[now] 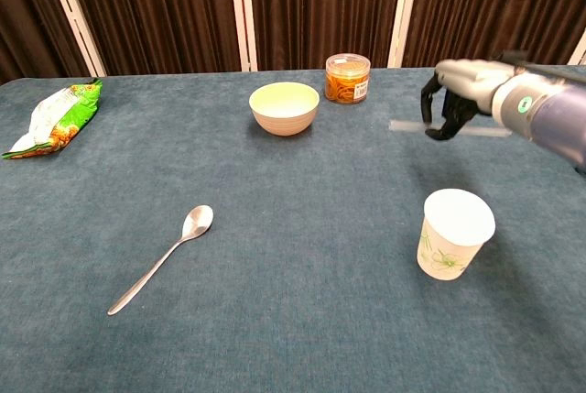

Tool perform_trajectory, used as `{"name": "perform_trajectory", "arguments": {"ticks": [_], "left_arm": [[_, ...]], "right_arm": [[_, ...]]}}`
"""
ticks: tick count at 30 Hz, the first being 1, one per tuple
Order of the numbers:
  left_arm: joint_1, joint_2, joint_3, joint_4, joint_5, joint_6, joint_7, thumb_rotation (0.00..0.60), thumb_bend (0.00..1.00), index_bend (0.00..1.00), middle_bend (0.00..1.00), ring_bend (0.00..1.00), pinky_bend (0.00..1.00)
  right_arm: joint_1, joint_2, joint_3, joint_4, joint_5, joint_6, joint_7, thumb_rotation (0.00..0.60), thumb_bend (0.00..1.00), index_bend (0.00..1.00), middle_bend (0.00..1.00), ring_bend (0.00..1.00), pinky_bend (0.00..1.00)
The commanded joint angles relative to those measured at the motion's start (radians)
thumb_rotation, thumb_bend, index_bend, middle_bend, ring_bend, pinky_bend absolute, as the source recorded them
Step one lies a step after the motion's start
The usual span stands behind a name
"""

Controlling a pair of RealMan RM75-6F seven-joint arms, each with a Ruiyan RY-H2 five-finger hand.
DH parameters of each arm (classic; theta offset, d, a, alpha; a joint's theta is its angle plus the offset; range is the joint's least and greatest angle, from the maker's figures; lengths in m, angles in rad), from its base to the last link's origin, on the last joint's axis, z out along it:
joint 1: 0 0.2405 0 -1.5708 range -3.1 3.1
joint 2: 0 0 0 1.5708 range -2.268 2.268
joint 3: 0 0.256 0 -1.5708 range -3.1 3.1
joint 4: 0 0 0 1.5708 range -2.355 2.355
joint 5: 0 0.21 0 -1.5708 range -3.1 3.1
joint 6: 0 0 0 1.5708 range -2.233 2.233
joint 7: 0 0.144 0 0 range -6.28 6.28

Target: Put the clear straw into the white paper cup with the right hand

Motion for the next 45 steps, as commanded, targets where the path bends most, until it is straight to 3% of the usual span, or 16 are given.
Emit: {"name": "perform_trajectory", "arguments": {"ticks": [1,5,10,16,22,30,35,45], "left_arm": [[0.000,0.000,0.000,0.000,0.000,0.000,0.001,0.600,0.21,0.12,0.00,0.00,0.00],[0.001,-0.001,0.000,-0.001,0.001,0.002,0.002,0.600,0.21,0.12,0.00,0.00,0.00],[0.001,-0.002,0.000,-0.002,0.002,0.004,0.009,0.600,0.21,0.12,0.00,0.00,0.00],[0.002,-0.003,0.002,-0.002,0.007,0.008,0.017,0.600,0.21,0.12,0.00,0.00,0.00],[0.002,-0.004,0.002,0.000,0.007,0.009,0.016,0.600,0.21,0.12,0.00,0.00,0.00],[0.000,-0.003,0.001,0.002,0.006,0.005,0.009,0.600,0.21,0.12,0.00,0.00,0.00],[0.001,-0.003,0.002,0.003,0.009,0.006,0.007,0.600,0.21,0.12,0.00,0.00,0.00],[0.000,-0.003,0.001,0.001,0.006,0.005,0.009,0.600,0.21,0.12,0.00,0.00,0.00]], "right_arm": [[-0.028,0.080,0.051,-0.108,-0.009,0.040,0.064,0.600,0.40,0.57,1.00,0.94,0.87],[-0.089,0.175,0.131,-0.266,0.000,0.072,0.214,0.600,0.40,0.58,1.00,0.94,0.87],[-0.231,0.313,0.240,-0.537,0.005,0.056,0.535,0.600,0.40,0.58,1.00,0.94,0.87],[-0.343,0.393,0.273,-0.716,-0.034,0.039,0.763,0.600,0.40,0.59,1.00,0.94,0.87],[-0.374,0.369,0.257,-0.839,-0.096,0.086,0.860,0.600,0.40,0.59,1.00,0.94,0.87],[-0.370,0.308,0.200,-0.914,-0.139,0.158,0.851,0.600,0.40,0.59,1.00,0.94,0.87],[-0.364,0.240,0.128,-0.892,-0.176,0.196,0.817,0.600,0.40,0.59,1.00,0.94,0.87],[-0.365,0.159,0.067,-0.823,-0.205,0.212,0.839,0.600,0.40,0.59,1.00,0.94,0.87]]}}
